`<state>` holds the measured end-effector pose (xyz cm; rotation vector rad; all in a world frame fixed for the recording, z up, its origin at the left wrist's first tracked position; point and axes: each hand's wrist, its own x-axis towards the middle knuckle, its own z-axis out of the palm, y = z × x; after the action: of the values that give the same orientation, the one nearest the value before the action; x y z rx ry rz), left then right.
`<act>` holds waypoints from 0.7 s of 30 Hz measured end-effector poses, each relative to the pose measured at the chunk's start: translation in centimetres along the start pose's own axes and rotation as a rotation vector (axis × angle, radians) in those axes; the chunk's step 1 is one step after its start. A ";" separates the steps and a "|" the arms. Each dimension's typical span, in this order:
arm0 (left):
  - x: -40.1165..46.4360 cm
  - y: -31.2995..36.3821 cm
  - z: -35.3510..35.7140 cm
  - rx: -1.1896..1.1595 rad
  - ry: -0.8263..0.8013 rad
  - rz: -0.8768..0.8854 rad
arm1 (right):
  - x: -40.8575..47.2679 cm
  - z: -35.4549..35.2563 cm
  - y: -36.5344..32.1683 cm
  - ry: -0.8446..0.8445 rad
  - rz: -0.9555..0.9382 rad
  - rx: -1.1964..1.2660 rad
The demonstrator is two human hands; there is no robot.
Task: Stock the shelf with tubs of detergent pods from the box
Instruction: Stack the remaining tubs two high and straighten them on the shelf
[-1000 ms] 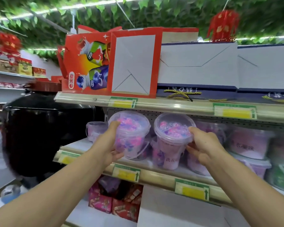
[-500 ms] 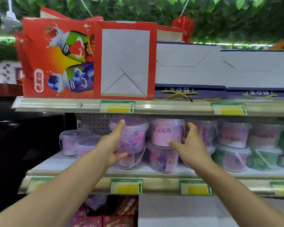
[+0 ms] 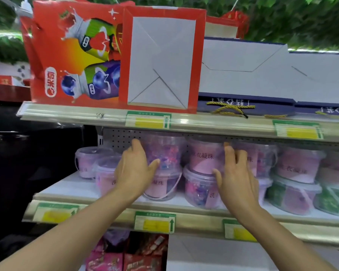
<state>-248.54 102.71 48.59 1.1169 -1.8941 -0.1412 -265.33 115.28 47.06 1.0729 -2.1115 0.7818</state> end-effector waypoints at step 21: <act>-2.9 -6.5 -2.1 0.176 0.066 0.175 | -0.3 4.0 -5.0 0.096 -0.644 0.012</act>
<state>-242.29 101.74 44.72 1.0521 -1.9633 0.1614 -262.07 110.03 45.38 1.5671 -1.5331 0.5106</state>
